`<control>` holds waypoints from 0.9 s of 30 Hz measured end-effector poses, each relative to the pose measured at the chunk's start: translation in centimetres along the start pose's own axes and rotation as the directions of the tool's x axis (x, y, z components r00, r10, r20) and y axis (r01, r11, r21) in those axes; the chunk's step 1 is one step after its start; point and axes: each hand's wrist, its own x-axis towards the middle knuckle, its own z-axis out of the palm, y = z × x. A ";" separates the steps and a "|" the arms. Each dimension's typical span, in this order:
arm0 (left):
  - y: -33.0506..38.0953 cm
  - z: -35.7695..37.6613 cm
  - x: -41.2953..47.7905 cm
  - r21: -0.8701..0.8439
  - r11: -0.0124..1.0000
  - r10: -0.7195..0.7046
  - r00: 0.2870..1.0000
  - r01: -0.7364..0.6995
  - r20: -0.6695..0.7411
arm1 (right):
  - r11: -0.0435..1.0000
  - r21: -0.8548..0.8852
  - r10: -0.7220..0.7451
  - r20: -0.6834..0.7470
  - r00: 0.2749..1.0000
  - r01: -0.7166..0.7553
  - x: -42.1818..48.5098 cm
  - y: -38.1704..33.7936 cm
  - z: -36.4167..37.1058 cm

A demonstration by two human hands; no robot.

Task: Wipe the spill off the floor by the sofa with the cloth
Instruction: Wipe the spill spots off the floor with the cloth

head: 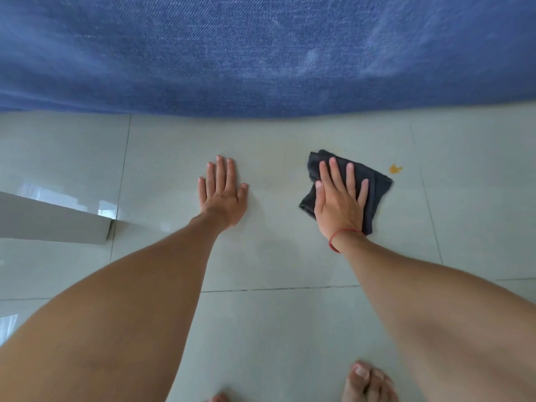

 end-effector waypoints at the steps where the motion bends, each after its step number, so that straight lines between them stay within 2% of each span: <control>1: 0.0 0.1 0.1 0.001 1.000 0.002 1.000 -0.002 -0.001 | 0.999 0.028 0.040 -0.005 0.999 -0.040 0.7 -0.7 0.0; 3: -0.1 0.1 0.1 0.005 1.000 0.007 1.000 -0.007 -0.007 | 0.994 0.067 0.088 -0.009 0.996 -0.087 2.0 -2.6 0.3; 5: -0.1 0.2 0.1 0.005 1.000 0.009 1.000 -0.009 -0.006 | 0.995 0.072 0.076 -0.013 0.997 -0.075 3.1 -4.7 0.6; 10: -0.1 0.1 0.3 0.013 1.000 0.005 1.000 -0.005 0.002 | 0.992 0.027 -0.122 0.013 0.992 0.122 2.6 -8.4 1.6; 14: -0.1 -0.1 0.2 0.016 1.000 0.004 1.000 -0.005 0.022 | 0.961 0.014 -0.277 0.034 0.960 0.277 0.2 -6.4 1.6; 16: 0.0 -0.2 0.1 0.009 1.000 0.003 1.000 -0.003 0.030 | 0.952 -0.006 -0.304 0.047 0.952 0.305 -1.1 -4.2 1.2; 19: 0.1 -0.3 0.1 -0.001 1.000 0.000 1.000 0.000 0.029 | 0.991 -0.008 -0.132 -0.002 0.991 0.132 -1.7 -0.3 0.5; 22: 0.0 -0.2 0.1 -0.001 1.000 -0.005 1.000 0.005 0.017 | 0.998 0.014 0.058 -0.008 0.998 -0.057 0.1 1.5 -0.3; 27: -0.1 0.2 0.3 0.005 1.000 0.006 1.000 -0.006 -0.003 | 0.980 0.078 0.188 -0.039 0.981 -0.185 3.3 -2.1 -0.1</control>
